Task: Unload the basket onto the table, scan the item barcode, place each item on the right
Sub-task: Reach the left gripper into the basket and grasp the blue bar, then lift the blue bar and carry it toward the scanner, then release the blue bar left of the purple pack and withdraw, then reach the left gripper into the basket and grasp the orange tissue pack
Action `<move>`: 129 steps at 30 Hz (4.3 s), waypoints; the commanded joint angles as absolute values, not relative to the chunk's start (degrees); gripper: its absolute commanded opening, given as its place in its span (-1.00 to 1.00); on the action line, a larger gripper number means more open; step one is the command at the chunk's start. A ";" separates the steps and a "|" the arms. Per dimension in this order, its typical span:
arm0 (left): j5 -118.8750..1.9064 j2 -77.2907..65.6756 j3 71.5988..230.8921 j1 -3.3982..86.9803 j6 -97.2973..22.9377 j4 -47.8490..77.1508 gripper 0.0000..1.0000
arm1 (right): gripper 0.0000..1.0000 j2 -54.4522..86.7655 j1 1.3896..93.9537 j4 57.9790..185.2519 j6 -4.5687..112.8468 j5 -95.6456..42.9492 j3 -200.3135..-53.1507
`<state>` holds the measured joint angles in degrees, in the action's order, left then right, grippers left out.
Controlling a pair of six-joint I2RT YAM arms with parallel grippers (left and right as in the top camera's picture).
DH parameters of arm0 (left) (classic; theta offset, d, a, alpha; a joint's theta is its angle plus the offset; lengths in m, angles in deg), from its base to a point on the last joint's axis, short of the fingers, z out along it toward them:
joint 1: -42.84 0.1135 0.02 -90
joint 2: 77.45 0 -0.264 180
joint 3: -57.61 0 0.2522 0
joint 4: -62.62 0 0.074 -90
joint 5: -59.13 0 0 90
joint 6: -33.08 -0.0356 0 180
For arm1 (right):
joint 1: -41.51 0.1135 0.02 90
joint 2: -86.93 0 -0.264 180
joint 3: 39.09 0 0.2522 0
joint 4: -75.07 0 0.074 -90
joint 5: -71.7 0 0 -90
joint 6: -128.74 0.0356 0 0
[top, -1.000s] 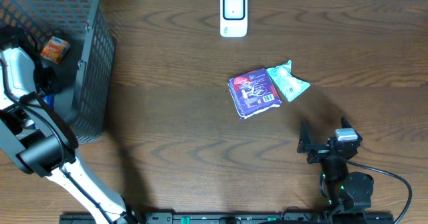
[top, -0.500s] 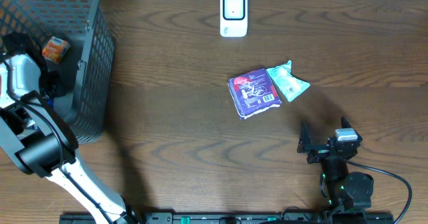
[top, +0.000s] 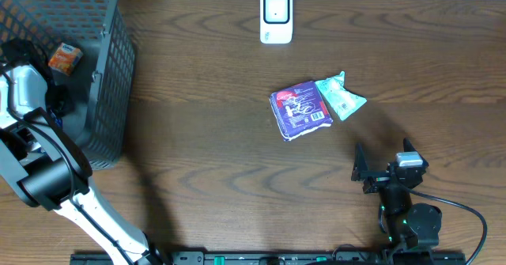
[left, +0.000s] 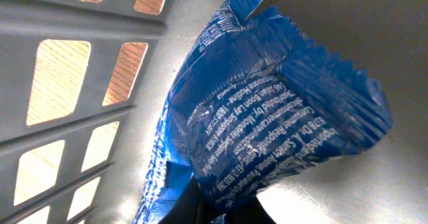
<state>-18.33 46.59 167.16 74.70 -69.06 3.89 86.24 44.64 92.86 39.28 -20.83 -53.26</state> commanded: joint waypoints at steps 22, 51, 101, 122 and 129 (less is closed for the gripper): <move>-63.42 1.31 168.86 73.60 -42.28 13.09 -0.86 | 0.99 86.48 44.93 93.08 38.45 -20.33 -53.17; -37.06 5.74 162.20 33.08 -24.60 -5.71 -0.85 | 0.98 86.48 44.93 93.08 38.45 -20.33 -53.17; -14.70 13.15 171.81 54.85 -39.33 12.45 0.37 | 0.99 86.48 44.93 93.08 38.45 -20.33 -53.17; -14.95 36.50 171.79 64.42 -54.85 23.05 0.38 | 0.99 86.48 44.93 93.08 38.45 -20.33 -53.17; -14.95 45.00 171.79 64.42 -59.68 26.99 0.36 | 0.98 86.48 44.93 93.08 38.45 -20.33 -53.17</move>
